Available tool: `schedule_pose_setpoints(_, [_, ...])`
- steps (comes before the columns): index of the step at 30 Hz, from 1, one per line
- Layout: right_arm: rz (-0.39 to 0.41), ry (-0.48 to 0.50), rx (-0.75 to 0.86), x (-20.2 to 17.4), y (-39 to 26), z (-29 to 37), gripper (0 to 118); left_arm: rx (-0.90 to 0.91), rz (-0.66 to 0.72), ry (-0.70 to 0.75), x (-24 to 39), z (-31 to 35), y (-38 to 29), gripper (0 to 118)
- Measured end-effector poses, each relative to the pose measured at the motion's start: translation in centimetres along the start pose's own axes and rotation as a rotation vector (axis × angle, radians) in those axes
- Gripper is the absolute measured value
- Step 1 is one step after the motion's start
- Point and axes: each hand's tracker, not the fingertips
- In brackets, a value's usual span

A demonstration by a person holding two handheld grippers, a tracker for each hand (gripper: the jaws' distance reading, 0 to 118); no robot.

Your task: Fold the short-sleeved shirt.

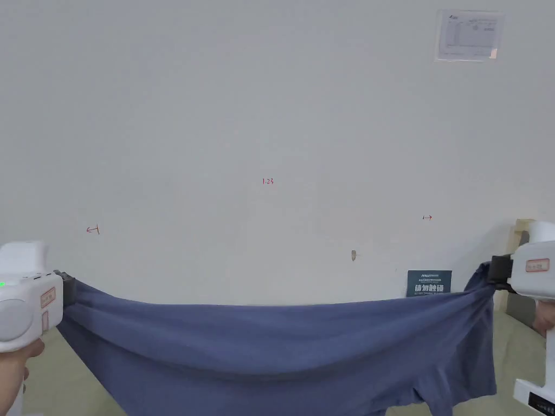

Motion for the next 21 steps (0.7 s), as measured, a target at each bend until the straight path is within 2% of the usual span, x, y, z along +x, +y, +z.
schedule_pose_setpoints(4, [-0.025, 0.002, -0.020, 1.5, -1.8, 2.9, 9, -0.008, 0.040, -0.024, -1.0, 3.2, -1.3, 0])
schedule_pose_setpoints(10, [-0.069, -0.007, -0.064, 4.2, -7.2, 10.6, 9, -0.067, 0.090, -0.052, -3.5, 11.5, -5.8, 0])
schedule_pose_setpoints(13, [-0.080, -0.006, -0.115, 5.6, -11.9, 14.4, 9, -0.113, 0.094, -0.057, -5.0, 16.6, -10.0, 0])
schedule_pose_setpoints(16, [-0.056, -0.037, -0.194, 7.0, -17.8, 17.1, 9, -0.216, 0.115, -0.082, -6.6, 20.9, -15.2, 0])
schedule_pose_setpoints(21, [-0.123, -0.050, -0.334, 9.5, -29.0, 20.8, 9, -0.414, 0.104, -0.059, -8.9, 25.9, -26.1, 0])
